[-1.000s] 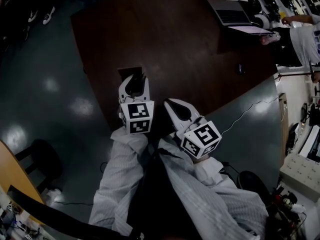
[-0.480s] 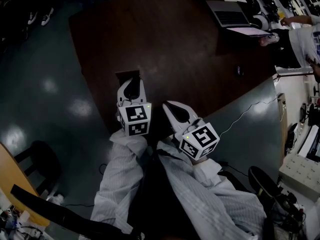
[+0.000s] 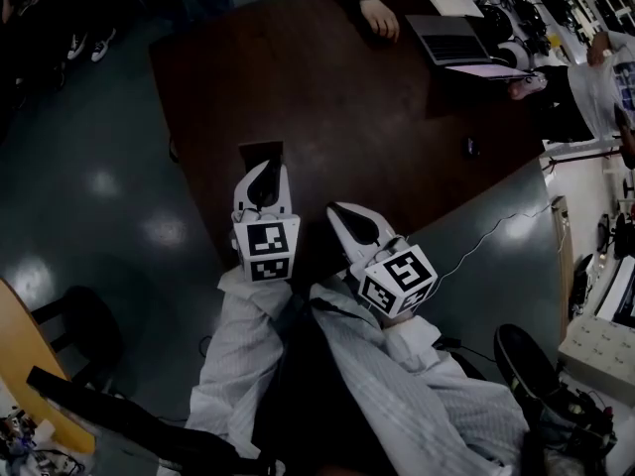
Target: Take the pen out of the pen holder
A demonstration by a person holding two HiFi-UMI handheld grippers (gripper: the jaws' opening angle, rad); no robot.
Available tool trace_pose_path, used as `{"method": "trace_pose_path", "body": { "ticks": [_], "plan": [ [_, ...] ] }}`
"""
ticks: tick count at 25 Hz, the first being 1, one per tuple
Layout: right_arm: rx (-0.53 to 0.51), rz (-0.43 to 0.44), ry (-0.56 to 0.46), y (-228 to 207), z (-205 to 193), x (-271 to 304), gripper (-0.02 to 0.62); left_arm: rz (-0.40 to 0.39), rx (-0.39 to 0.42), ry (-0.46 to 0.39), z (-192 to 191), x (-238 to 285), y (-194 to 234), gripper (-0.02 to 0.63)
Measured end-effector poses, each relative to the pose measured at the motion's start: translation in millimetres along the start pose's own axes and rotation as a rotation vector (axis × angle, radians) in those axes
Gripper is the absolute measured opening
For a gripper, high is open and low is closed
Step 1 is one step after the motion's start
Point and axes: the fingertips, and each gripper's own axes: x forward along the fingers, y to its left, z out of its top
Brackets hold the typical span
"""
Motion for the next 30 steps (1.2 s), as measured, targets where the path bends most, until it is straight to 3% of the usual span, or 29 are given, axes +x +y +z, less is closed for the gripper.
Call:
{"method": "trace_pose_path", "body": {
  "ticks": [16,23,30],
  "plan": [
    [-0.121,0.064,-0.125,69.3,38.1,-1.3,0.003,-0.055,-0.002,-0.260,74.9,-140.9,-1.8,0.046],
    [-0.194,0.065,-0.142,91.0,46.8,0.1,0.002,-0.084,-0.001,-0.250,65.9,-158.5,-7.6,0.046],
    [-0.194,0.060,-0.159,94.1,45.3,-1.4,0.002,-0.108,0.004,-0.253,62.7,-158.3,-12.2,0.046]
  ]
}}
